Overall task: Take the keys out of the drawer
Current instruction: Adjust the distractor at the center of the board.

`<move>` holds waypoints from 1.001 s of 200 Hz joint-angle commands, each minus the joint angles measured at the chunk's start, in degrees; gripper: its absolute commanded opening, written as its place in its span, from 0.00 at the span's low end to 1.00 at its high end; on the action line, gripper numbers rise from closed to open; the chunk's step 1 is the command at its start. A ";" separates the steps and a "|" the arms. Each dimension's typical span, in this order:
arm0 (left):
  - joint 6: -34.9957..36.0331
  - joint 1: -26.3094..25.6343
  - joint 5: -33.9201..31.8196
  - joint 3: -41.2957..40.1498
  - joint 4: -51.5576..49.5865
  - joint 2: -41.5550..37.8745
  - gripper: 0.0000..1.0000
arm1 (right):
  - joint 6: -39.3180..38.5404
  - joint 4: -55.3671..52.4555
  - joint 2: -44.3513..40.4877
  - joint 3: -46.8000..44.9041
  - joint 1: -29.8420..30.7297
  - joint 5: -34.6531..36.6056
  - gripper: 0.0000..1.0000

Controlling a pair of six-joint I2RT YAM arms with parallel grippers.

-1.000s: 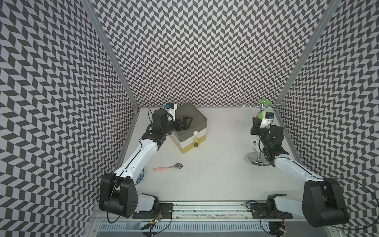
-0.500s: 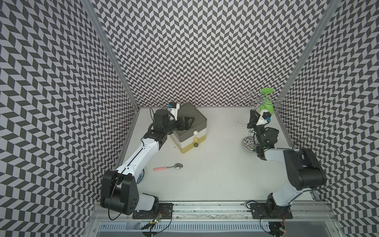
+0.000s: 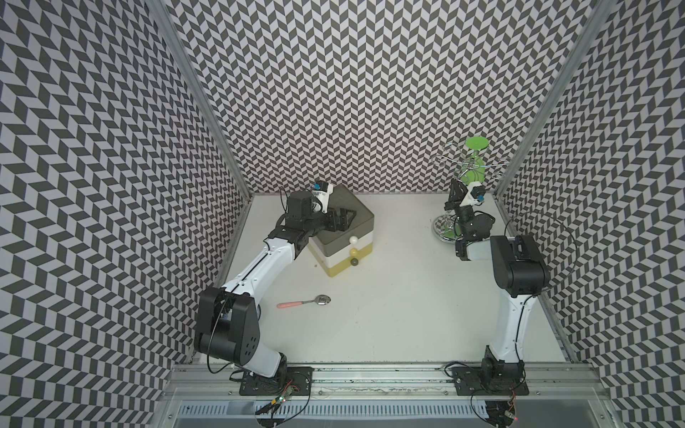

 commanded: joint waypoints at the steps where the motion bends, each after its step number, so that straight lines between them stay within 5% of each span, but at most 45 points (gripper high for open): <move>1: -0.62 0.15 -0.81 -0.27 -8.42 2.94 1.00 | 0.62 10.02 1.82 0.74 -0.34 -1.03 0.00; 30: -0.99 0.16 -0.45 0.24 -8.26 3.63 1.00 | 1.15 13.26 1.03 -4.03 -0.34 -0.65 0.04; 50: -1.19 0.22 -0.44 0.10 -8.28 3.30 1.00 | 1.13 14.72 -0.44 -7.67 -0.34 0.60 0.34; 86: -1.32 0.22 -0.36 -0.96 -7.95 2.09 1.00 | 0.84 15.09 -2.82 -11.94 -0.40 2.23 0.73; 200: -2.35 0.24 0.31 -1.22 -7.91 -1.70 1.00 | 0.53 16.10 -17.08 -28.13 1.81 7.67 0.75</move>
